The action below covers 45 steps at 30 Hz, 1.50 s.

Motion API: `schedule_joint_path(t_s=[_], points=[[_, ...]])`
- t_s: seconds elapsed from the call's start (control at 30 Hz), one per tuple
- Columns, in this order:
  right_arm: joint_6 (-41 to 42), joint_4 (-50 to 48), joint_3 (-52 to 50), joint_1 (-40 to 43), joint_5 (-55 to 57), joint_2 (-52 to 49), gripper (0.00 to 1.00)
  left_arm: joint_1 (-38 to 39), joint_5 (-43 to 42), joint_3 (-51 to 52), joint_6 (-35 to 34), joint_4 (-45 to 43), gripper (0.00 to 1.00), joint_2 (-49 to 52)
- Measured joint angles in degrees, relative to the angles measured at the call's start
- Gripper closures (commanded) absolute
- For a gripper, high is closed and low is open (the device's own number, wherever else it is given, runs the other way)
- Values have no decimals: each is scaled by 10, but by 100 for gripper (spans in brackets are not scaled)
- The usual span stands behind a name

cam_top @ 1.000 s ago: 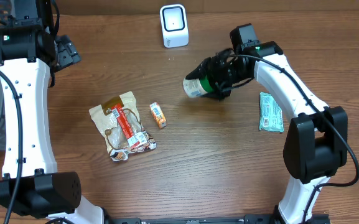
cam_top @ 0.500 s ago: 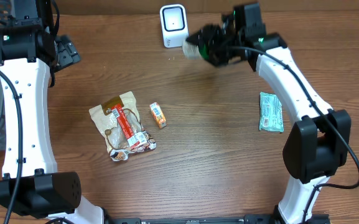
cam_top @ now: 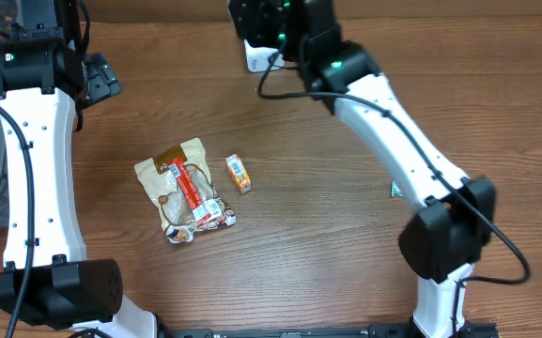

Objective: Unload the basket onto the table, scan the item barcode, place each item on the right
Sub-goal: 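Hold the jar label in front of the white scanner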

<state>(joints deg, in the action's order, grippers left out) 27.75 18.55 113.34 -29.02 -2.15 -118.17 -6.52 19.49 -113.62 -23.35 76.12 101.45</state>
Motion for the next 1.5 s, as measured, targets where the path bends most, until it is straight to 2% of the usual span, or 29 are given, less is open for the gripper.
schedule_joint_path(t_s=[0.2,0.4,0.87,1.23,1.5], points=[[-128,-121,0,-5,60,-84,96,0,0,0,0,0,0,0],[-173,-221,0,4,78,-172,96,0,0,0,0,0,0,0],[-188,-355,0,31,94,-259,96,0,0,0,0,0,0,0],[-188,-378,0,33,97,-299,96,0,0,0,0,0,0,0],[-187,-433,0,37,97,-306,96,0,0,0,0,0,0,0]])
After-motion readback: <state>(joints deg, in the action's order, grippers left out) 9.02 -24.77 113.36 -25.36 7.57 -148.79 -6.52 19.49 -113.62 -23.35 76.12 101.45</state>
